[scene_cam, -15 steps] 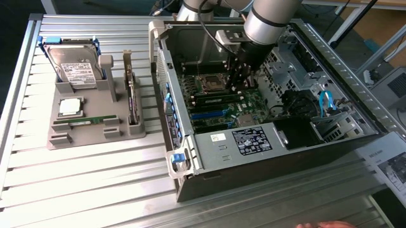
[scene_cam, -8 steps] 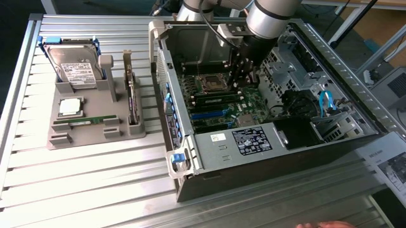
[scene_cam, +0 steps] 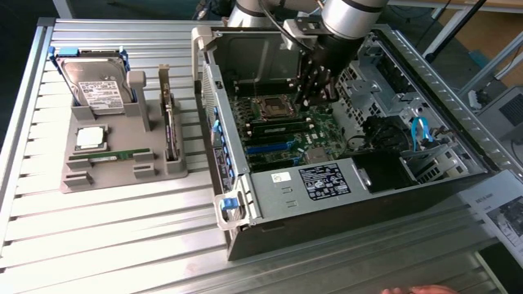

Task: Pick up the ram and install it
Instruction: 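Insert the ram into the slot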

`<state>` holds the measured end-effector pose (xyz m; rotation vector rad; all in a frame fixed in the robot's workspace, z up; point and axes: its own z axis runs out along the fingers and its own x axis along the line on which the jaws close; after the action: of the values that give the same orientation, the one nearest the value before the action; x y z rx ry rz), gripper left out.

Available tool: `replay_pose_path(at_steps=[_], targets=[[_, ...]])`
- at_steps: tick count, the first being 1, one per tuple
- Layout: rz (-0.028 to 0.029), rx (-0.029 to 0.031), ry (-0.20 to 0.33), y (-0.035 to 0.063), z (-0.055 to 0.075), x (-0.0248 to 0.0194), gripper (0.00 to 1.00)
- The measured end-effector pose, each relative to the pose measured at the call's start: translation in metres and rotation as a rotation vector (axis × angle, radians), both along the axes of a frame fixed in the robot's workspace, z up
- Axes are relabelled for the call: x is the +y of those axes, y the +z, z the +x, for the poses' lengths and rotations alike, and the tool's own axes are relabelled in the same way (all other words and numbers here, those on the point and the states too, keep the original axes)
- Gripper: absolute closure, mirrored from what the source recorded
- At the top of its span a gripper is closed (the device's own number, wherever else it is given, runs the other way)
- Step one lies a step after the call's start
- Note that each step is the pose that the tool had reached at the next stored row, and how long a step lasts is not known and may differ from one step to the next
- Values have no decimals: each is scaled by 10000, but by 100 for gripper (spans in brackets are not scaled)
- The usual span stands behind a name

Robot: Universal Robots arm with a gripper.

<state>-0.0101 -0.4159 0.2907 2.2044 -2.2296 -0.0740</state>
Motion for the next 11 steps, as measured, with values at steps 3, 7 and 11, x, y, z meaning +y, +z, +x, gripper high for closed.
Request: replay_pose_path(at_steps=[3,7,11], targets=[[1,0,0,69,0,0,74],[1,0,0,154,0,0,74],[0,0,0,228,0,0,74]])
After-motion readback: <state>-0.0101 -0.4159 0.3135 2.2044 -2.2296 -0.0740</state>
